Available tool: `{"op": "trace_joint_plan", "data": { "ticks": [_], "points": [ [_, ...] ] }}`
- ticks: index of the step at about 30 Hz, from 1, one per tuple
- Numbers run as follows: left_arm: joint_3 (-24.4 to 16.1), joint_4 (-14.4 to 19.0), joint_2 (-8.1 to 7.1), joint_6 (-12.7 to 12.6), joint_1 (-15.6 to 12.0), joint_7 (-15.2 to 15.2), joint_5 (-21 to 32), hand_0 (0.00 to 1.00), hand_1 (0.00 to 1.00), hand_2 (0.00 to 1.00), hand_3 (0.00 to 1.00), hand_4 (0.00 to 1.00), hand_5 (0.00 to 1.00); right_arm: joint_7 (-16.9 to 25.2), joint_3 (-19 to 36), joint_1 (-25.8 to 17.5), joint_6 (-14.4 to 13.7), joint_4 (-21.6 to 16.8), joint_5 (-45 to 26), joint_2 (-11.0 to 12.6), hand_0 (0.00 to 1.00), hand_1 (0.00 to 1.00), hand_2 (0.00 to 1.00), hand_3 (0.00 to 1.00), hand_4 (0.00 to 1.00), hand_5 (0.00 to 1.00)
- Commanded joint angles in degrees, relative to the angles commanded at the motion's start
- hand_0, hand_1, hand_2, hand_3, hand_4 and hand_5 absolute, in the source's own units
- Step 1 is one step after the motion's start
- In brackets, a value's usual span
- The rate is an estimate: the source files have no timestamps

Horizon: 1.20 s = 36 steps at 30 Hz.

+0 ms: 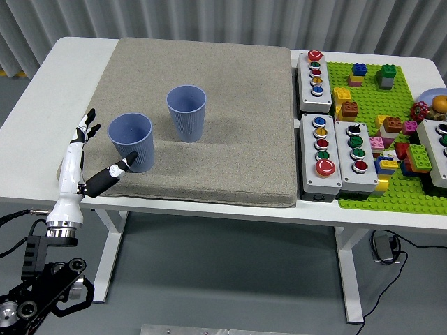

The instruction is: Pick cup pour cup place

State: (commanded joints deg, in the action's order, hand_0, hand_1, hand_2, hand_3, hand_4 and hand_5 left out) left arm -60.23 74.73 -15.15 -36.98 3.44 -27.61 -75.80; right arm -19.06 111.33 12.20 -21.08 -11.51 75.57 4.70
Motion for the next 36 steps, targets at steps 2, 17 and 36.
{"op": "trace_joint_plan", "data": {
  "ticks": [2, 17, 36],
  "points": [
    [-0.4, 0.0, 0.08, 0.0, 0.3, 0.0, -0.4, 0.839, 0.883, 0.998, 0.998, 0.998, 0.557, 0.0, 0.1, -0.1, 0.0, 0.0, 0.0, 0.0, 0.67, 0.55, 0.495, 0.536, 0.048, 0.411],
    [-5.6, -0.2, -0.65, 0.1, 6.4, 0.8, -0.7, 0.835, 0.877, 0.998, 0.992, 0.996, 0.603, -0.6, -1.2, -0.8, -0.4, -0.2, -0.7, -0.2, 0.67, 0.55, 0.495, 0.536, 0.049, 0.411],
    [-8.7, -6.4, -0.92, 11.6, 13.9, 0.3, 27.9, 0.817, 0.85, 0.958, 0.954, 0.887, 0.998, -0.5, -2.9, -0.5, -0.9, -0.1, -3.2, 0.0, 0.671, 0.55, 0.495, 0.536, 0.05, 0.41]
  ]
}}
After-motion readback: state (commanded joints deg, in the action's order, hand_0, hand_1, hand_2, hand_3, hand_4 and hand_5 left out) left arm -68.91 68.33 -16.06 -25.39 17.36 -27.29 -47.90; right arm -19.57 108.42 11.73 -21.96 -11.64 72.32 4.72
